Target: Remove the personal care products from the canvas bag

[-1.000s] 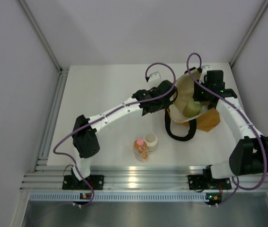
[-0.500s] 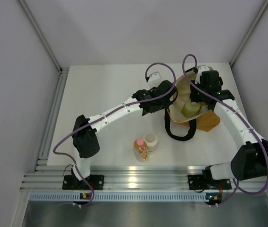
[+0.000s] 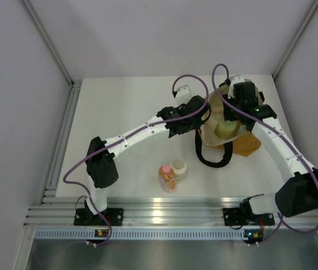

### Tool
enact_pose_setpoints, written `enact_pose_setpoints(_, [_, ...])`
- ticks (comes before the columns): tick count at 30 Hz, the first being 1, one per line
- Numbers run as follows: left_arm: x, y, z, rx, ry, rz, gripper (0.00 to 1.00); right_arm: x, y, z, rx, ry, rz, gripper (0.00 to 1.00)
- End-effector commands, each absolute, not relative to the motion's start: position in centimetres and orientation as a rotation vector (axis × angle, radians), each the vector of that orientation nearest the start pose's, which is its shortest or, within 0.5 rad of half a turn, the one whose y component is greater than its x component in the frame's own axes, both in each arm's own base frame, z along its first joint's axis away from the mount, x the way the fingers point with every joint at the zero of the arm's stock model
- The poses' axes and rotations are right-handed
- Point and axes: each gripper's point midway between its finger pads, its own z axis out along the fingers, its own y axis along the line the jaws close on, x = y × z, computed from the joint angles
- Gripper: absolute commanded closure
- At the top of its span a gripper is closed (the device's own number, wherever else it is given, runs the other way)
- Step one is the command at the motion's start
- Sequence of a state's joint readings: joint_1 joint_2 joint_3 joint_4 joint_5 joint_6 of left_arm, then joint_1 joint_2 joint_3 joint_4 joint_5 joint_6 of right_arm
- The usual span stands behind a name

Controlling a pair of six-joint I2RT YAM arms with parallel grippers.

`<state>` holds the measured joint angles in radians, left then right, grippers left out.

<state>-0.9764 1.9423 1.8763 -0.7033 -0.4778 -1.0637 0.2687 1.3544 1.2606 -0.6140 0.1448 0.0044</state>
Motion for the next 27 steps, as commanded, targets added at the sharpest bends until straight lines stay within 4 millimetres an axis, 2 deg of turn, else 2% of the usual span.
enact_pose_setpoints(1, [34.3, -40.9, 23.0, -0.353, 2.220, -0.531, 1.00, 37.3, 7.4, 30.0, -0.143, 2.039, -0.007, 1.00])
enact_pose_setpoints(17, [34.6, -40.6, 23.8, -0.357, 2.203, -0.535, 1.00, 34.0, 7.6, 36.0, -0.148, 2.026, 0.002, 1.00])
enact_pose_setpoints(21, [34.7, -40.6, 23.9, -0.361, 2.199, -0.536, 1.00, 32.8, 7.8, 38.3, -0.159, 1.998, 0.022, 1.00])
enact_pose_setpoints(27, [34.7, -40.5, 24.0, -0.362, 2.198, -0.538, 1.00, 31.3, 7.5, 39.8, -0.159, 1.980, 0.031, 1.00])
